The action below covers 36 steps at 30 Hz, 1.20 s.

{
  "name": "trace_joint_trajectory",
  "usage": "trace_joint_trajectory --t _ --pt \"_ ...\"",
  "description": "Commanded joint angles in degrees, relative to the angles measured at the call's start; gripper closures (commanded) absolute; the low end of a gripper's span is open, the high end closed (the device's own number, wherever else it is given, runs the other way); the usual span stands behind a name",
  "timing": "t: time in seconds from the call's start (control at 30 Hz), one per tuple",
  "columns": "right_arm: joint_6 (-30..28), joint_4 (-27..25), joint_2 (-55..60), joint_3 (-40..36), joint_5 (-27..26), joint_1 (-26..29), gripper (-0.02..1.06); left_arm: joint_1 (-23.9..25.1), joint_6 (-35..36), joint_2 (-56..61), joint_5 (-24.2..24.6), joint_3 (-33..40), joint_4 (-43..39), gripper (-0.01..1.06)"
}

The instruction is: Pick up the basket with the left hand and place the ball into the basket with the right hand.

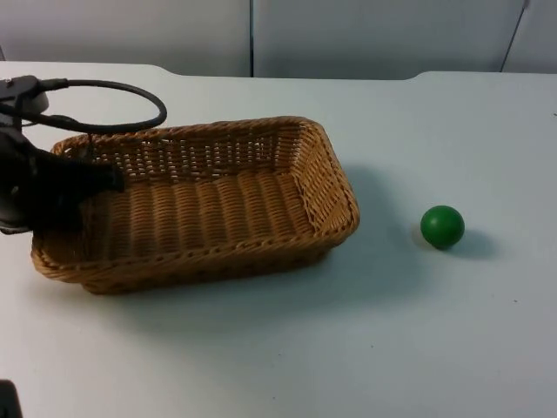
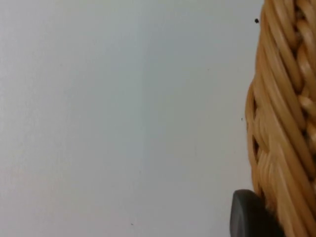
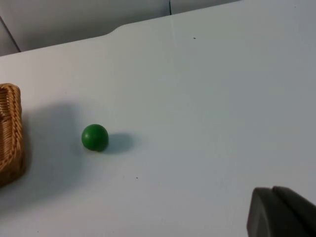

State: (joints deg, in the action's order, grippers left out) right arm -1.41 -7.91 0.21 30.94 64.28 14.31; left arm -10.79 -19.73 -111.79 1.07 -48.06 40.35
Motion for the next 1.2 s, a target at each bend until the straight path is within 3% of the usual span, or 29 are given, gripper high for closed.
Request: trace_joint_trajectory --t 0.0,0.37,1.17 --pt "-0.14 0.01 -0.21 -0.32 -0.23 0.36 1.05 -0.18 -0.66 -0.44 -0.05 0.17 1.93 1.05" --pt "-0.14 0.01 -0.21 -0.32 -0.23 0.36 1.05 -0.18 -0.66 7.62 1.69 0.17 8.83 1.05" --pt "-0.14 0.01 -0.21 -0.32 -0.23 0.36 1.05 -0.18 6.74 15.96 1.99 5.70 11.45 1.05"
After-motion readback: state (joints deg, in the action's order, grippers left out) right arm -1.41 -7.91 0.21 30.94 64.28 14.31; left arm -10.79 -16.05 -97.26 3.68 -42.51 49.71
